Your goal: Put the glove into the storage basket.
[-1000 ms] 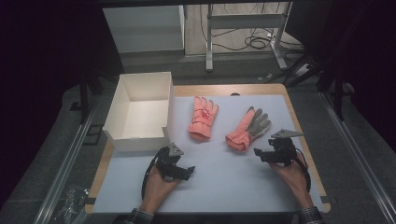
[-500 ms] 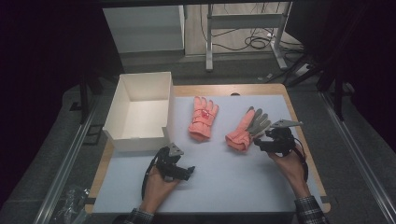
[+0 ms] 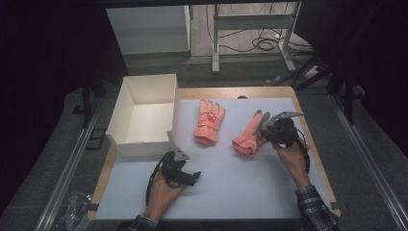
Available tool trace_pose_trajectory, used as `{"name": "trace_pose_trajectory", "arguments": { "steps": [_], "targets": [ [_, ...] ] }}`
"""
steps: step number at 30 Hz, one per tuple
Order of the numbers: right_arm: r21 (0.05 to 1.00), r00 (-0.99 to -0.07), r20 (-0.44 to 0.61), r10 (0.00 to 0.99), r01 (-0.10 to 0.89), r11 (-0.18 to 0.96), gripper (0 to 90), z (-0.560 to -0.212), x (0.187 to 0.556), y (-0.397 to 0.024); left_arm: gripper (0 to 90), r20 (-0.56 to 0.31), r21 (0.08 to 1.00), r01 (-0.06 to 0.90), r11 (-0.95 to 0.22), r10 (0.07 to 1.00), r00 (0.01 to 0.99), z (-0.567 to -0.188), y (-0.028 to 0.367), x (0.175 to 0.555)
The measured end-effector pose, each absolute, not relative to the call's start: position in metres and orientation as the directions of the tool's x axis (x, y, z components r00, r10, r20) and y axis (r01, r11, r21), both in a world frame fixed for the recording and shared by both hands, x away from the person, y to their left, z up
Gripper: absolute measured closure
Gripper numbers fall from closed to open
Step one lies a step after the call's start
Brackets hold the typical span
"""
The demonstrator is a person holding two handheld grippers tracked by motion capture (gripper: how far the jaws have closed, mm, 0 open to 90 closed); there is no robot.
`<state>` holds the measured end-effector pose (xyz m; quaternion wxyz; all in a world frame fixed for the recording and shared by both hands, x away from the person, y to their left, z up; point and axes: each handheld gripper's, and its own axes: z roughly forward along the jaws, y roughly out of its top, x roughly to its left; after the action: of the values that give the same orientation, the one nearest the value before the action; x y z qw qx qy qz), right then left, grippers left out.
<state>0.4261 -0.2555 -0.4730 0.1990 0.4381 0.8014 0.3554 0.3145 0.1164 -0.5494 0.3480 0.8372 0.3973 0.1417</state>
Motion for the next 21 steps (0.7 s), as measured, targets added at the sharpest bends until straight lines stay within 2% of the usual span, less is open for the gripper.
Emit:
{"name": "trace_pose_trajectory", "arguments": {
  "steps": [4,9,12,14,15,16,21],
  "targets": [
    [0.73,-0.52,-0.024,0.854,0.574,0.37,48.5,-0.479,0.439,-0.253,2.8,-0.04,0.696,0.567,-0.441,0.764,0.643,-0.549,0.116,0.314],
    [0.679,-0.502,-0.015,0.865,0.63,0.377,46.3,-0.498,0.453,-0.252,2.8,-0.039,0.695,0.567,-0.442,0.764,0.644,-0.549,0.116,0.314],
    [0.69,-0.499,0.034,0.866,0.639,0.341,51.1,-0.506,0.455,-0.255,2.8,-0.039,0.695,0.567,-0.442,0.764,0.644,-0.549,0.116,0.314],
    [0.688,-0.507,0.018,0.862,0.632,0.357,59.0,-0.507,0.453,-0.254,2.8,-0.039,0.695,0.567,-0.442,0.764,0.643,-0.549,0.116,0.314],
    [0.688,-0.507,0.018,0.862,0.632,0.357,59.0,-0.507,0.453,-0.254,2.8,-0.039,0.695,0.567,-0.442,0.764,0.643,-0.549,0.116,0.314],
    [0.684,-0.509,0.014,0.86,0.633,0.364,68.8,-0.507,0.451,-0.252,2.8,-0.039,0.695,0.567,-0.442,0.764,0.643,-0.549,0.116,0.314],
    [0.685,-0.491,0.011,0.871,0.638,0.351,81.6,-0.506,0.451,-0.25,2.8,-0.039,0.695,0.567,-0.442,0.764,0.644,-0.549,0.116,0.314]
  ]
}}
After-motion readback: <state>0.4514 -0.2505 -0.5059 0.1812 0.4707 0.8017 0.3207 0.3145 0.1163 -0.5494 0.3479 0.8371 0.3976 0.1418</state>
